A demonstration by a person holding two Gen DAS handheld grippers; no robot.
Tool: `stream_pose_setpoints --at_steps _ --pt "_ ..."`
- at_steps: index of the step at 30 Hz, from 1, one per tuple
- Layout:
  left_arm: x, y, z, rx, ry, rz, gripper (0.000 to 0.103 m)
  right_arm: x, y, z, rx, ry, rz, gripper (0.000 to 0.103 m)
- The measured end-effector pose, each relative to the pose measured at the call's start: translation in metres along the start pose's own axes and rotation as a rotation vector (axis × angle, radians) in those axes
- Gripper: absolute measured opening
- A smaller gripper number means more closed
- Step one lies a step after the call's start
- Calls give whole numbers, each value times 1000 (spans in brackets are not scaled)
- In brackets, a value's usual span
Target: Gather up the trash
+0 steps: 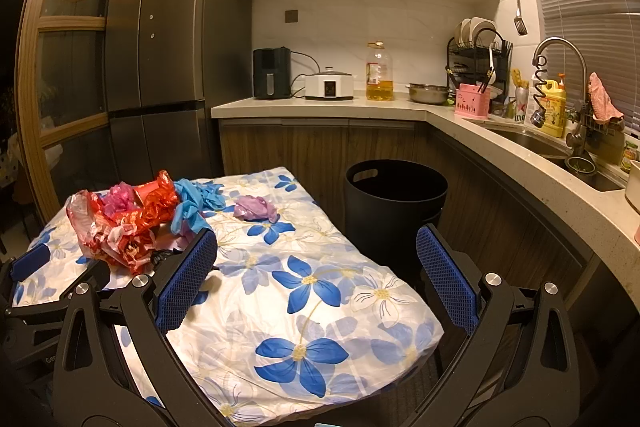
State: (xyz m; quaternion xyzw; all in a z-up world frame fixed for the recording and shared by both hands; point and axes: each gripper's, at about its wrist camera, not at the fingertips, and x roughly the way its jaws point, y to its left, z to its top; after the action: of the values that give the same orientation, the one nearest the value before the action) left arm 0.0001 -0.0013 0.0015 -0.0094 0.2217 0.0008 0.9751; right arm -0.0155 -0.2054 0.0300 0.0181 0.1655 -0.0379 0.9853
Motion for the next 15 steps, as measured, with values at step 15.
stream_pose_setpoints --at_steps 15 --pt "0 -1 1 -1 -1 0 97 0 -1 -3 2 5 1 98"
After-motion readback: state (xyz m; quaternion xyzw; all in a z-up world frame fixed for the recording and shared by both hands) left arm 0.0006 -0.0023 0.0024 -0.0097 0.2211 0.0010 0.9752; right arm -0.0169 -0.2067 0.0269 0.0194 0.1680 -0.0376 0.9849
